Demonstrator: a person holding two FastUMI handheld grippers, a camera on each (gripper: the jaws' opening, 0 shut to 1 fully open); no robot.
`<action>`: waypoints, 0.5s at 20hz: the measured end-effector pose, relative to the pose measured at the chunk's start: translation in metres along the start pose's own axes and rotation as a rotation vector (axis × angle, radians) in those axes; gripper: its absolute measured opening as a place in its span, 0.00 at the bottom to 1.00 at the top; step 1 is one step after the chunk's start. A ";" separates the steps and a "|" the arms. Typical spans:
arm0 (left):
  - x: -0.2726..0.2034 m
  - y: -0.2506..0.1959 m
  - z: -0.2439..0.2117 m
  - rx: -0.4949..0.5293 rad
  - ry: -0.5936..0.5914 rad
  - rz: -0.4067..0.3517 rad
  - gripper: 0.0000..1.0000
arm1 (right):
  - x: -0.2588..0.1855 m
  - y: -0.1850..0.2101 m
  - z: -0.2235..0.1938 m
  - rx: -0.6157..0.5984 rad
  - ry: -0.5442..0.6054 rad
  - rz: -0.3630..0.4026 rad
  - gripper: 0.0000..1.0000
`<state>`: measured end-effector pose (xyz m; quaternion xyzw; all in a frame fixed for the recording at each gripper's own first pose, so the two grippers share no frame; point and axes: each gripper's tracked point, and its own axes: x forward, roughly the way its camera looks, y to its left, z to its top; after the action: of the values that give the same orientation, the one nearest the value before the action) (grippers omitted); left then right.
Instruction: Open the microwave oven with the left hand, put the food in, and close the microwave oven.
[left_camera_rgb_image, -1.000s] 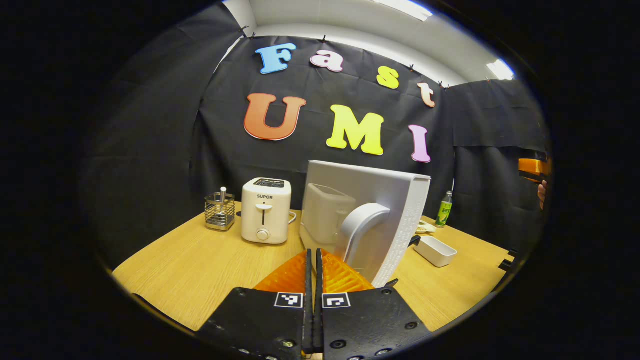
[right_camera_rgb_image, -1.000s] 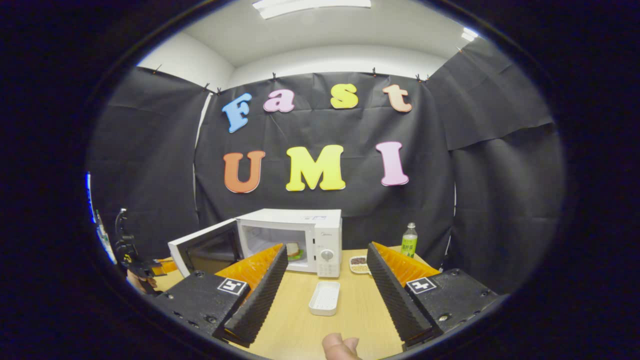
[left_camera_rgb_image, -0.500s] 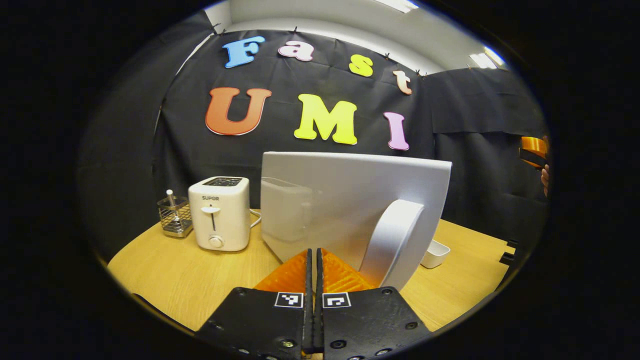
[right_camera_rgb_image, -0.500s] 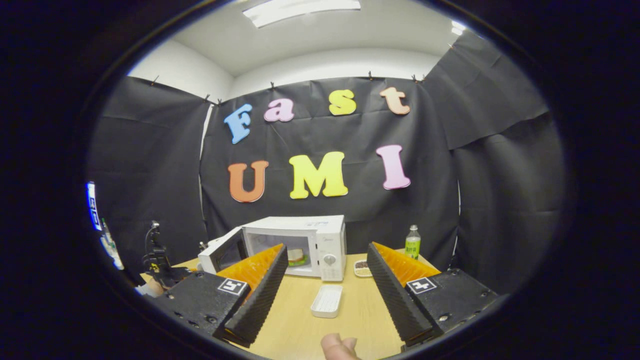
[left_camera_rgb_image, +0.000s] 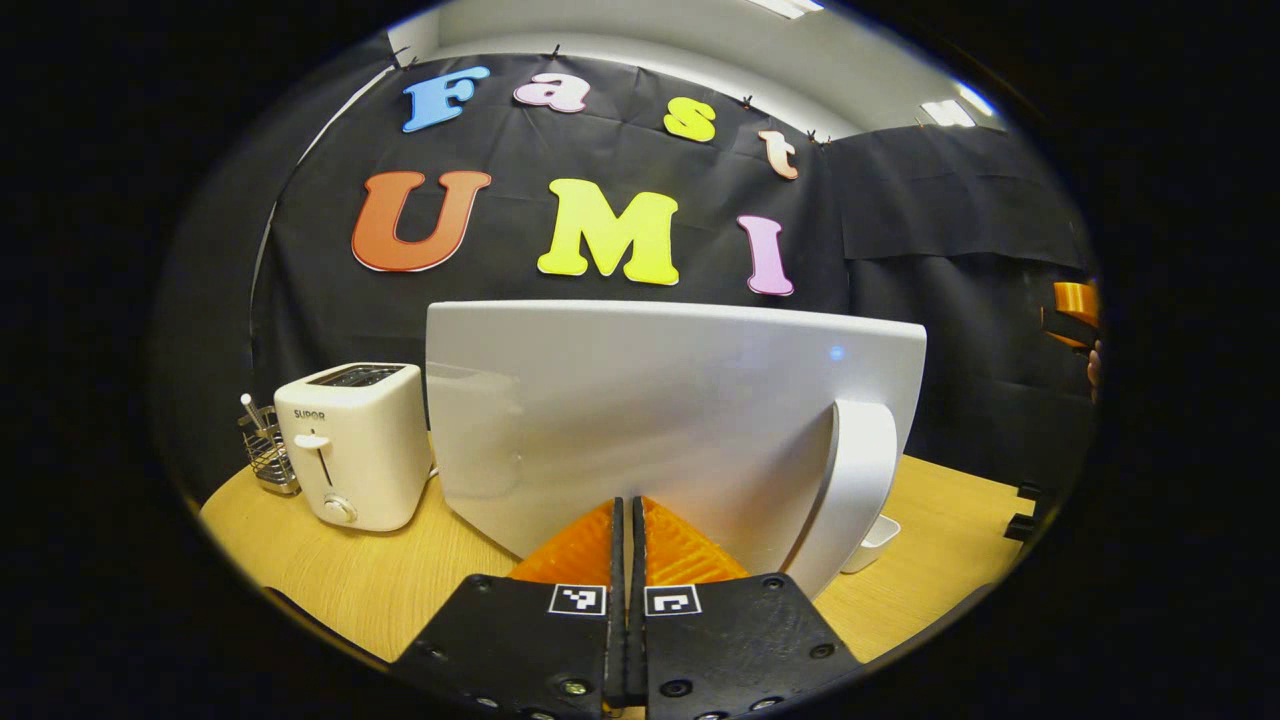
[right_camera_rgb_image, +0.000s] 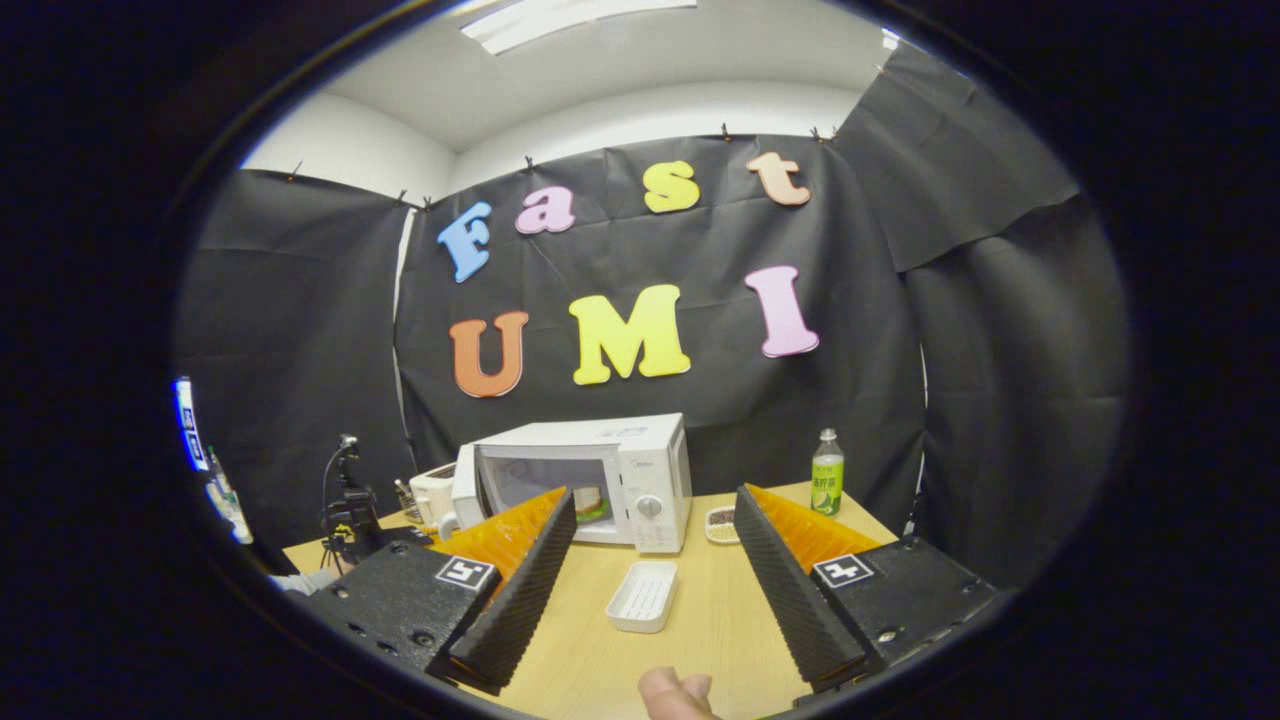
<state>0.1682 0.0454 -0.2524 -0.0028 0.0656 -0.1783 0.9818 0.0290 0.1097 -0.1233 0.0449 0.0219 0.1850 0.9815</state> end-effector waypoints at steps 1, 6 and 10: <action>0.006 -0.003 0.002 0.003 -0.006 0.001 0.00 | 0.001 -0.002 0.000 -0.002 -0.002 0.002 1.00; 0.049 -0.013 0.005 -0.015 -0.008 0.032 0.00 | 0.015 -0.007 -0.005 -0.008 -0.004 0.021 0.92; 0.083 -0.013 0.004 -0.022 -0.003 0.084 0.00 | 0.027 -0.012 -0.010 0.001 -0.003 0.035 0.92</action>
<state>0.2409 0.0037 -0.2583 -0.0110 0.0662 -0.1363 0.9884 0.0578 0.1087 -0.1354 0.0460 0.0198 0.2020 0.9781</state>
